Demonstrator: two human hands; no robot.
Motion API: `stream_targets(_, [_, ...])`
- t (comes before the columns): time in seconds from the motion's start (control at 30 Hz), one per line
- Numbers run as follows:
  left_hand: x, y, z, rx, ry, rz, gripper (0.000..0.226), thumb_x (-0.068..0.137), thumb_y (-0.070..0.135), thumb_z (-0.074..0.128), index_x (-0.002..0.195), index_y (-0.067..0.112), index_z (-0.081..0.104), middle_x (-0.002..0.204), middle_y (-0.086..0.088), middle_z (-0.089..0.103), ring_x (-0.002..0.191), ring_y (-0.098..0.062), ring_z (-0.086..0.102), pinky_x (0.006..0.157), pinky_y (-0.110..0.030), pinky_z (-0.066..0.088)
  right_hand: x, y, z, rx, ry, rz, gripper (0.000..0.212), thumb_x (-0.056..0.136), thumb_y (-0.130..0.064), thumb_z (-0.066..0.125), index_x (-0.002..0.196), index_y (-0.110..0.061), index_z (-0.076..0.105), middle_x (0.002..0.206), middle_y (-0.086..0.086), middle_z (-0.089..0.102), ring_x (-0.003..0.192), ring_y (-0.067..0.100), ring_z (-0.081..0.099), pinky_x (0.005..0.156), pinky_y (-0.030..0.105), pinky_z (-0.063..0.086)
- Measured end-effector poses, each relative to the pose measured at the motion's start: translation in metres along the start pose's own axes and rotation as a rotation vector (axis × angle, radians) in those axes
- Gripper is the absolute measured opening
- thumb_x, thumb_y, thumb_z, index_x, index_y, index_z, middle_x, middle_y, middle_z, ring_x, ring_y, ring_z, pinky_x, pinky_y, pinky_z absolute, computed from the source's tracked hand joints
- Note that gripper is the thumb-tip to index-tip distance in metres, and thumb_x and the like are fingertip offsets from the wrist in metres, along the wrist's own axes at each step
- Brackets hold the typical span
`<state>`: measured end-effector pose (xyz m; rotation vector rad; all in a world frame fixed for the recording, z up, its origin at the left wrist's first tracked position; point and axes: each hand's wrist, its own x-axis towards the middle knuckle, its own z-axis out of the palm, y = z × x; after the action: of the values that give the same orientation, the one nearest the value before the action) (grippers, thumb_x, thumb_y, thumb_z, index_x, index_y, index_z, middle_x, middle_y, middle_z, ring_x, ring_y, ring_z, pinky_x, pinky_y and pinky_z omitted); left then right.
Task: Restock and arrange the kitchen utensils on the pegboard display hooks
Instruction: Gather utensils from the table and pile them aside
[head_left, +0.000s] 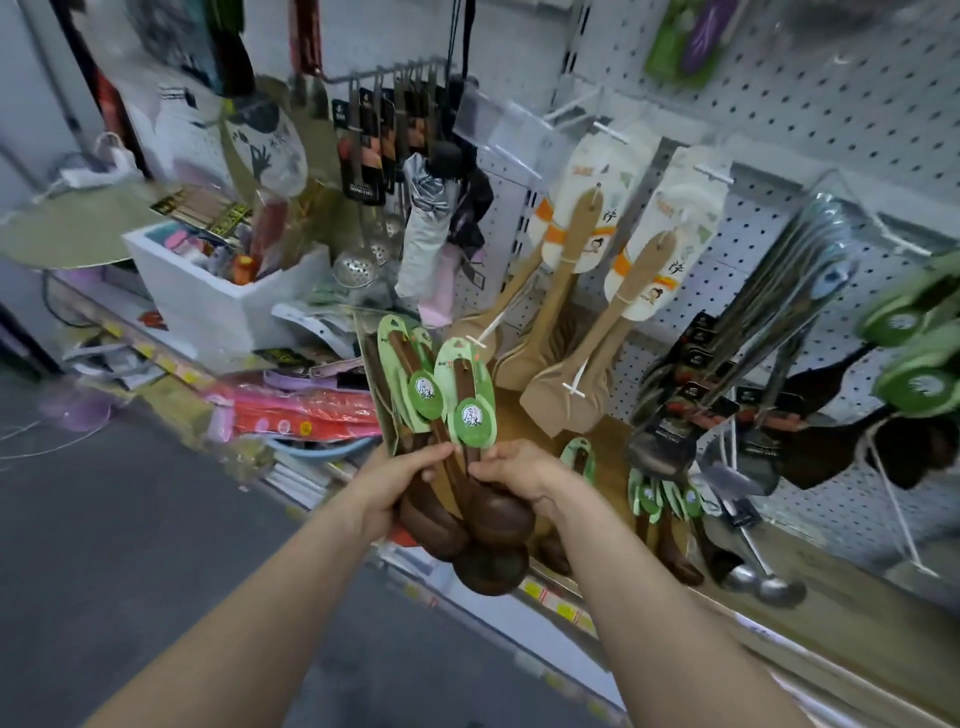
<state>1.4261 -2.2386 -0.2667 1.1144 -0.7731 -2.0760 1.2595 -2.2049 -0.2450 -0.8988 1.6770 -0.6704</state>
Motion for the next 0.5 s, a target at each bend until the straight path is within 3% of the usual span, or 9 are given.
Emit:
stream_targets(0.17, [-0.01, -0.013, -0.023, 0.015, 0.041, -0.074, 0.052, 0.074, 0.011, 0.077, 0.121, -0.004, 0.061, 0.051, 0.001, 0.053, 0.042, -0.011, 0.048, 0.049, -0.023, 0.049, -0.007, 0.007, 0.02, -0.082, -0.019, 0.036, 0.026, 0.091, -0.005, 0.066, 0.069, -0.015, 0.056, 0.068, 0.001, 0.058, 0.058, 0.01, 0.051, 0.05, 0.013, 0.044])
stream_targets(0.27, [-0.015, -0.019, -0.03, 0.009, 0.049, -0.055, 0.048, 0.075, 0.008, 0.077, 0.118, -0.006, 0.062, 0.055, 0.002, 0.06, 0.045, -0.008, 0.044, 0.049, -0.02, 0.047, -0.009, 0.016, 0.028, -0.093, -0.012, 0.04, 0.022, 0.089, -0.009, 0.069, 0.072, -0.017, 0.057, 0.07, 0.0, 0.062, 0.063, 0.012, 0.055, 0.064, 0.023, 0.047])
stream_targets(0.37, [-0.021, -0.016, -0.028, 0.003, 0.042, -0.039, 0.054, 0.069, 0.013, 0.082, 0.116, -0.004, 0.063, 0.071, -0.004, 0.066, 0.044, -0.007, 0.044, 0.048, -0.021, 0.047, -0.015, 0.021, 0.027, 0.001, 0.02, 0.015, 0.02, 0.085, -0.005, 0.073, 0.076, -0.016, 0.059, 0.073, 0.003, 0.065, 0.064, 0.012, 0.059, 0.066, 0.025, 0.051])
stream_targets(0.5, [-0.026, -0.003, -0.005, 0.031, -0.009, -0.028, 0.046, 0.075, 0.013, 0.079, 0.116, -0.004, 0.063, 0.058, -0.005, 0.055, 0.04, -0.01, 0.046, 0.048, -0.02, 0.047, -0.029, 0.019, 0.015, 0.136, 0.106, -0.001, 0.018, 0.08, -0.006, 0.078, 0.089, -0.009, 0.063, 0.088, 0.012, 0.068, 0.073, 0.018, 0.062, 0.08, 0.034, 0.055])
